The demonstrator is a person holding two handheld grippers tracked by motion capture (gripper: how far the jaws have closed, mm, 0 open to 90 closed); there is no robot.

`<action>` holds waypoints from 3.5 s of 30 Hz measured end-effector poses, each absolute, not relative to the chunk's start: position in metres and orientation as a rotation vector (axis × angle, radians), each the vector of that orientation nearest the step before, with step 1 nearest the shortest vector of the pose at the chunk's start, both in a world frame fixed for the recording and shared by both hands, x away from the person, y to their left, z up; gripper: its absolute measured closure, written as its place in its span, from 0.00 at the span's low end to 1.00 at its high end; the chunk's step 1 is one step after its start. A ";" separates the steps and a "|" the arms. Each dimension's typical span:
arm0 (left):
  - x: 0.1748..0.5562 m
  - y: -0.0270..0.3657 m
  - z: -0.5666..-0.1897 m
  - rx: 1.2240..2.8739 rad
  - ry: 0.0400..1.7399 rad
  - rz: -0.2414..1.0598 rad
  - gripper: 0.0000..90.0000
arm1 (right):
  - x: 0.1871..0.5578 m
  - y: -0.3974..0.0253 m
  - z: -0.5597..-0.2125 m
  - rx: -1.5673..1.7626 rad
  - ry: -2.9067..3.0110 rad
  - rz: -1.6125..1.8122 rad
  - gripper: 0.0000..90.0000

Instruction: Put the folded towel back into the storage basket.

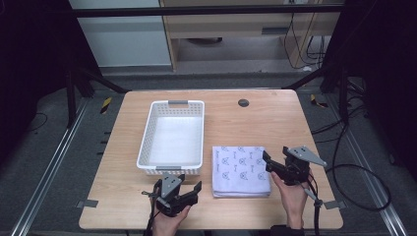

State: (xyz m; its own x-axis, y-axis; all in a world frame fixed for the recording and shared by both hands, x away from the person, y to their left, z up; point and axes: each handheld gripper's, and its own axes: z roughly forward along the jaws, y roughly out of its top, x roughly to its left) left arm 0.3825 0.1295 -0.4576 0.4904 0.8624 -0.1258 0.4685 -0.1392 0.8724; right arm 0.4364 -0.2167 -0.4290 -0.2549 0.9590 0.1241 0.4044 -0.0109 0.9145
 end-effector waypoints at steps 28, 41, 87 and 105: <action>0.414 0.075 -0.483 1.924 1.144 0.405 0.43 | 0.475 -0.212 -0.450 1.451 1.859 1.174 0.37; 0.426 0.069 -0.495 1.956 1.180 0.365 0.40 | 0.494 -0.213 -0.469 1.499 1.927 1.129 0.44; 0.430 0.058 -0.497 1.985 1.203 0.270 0.78 | 0.504 -0.207 -0.498 1.686 2.023 1.121 0.83; 0.416 0.068 -0.468 1.920 1.129 0.344 0.85 | 0.482 -0.206 -0.464 1.557 1.953 1.241 0.85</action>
State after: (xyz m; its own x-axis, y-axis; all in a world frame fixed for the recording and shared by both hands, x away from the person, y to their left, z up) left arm 0.4155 0.0685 -0.4684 0.5525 0.8146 -0.1764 0.5778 -0.2218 0.7855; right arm 0.4822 -0.2058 -0.4636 -0.3343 0.9114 0.2401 0.6041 0.0117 0.7968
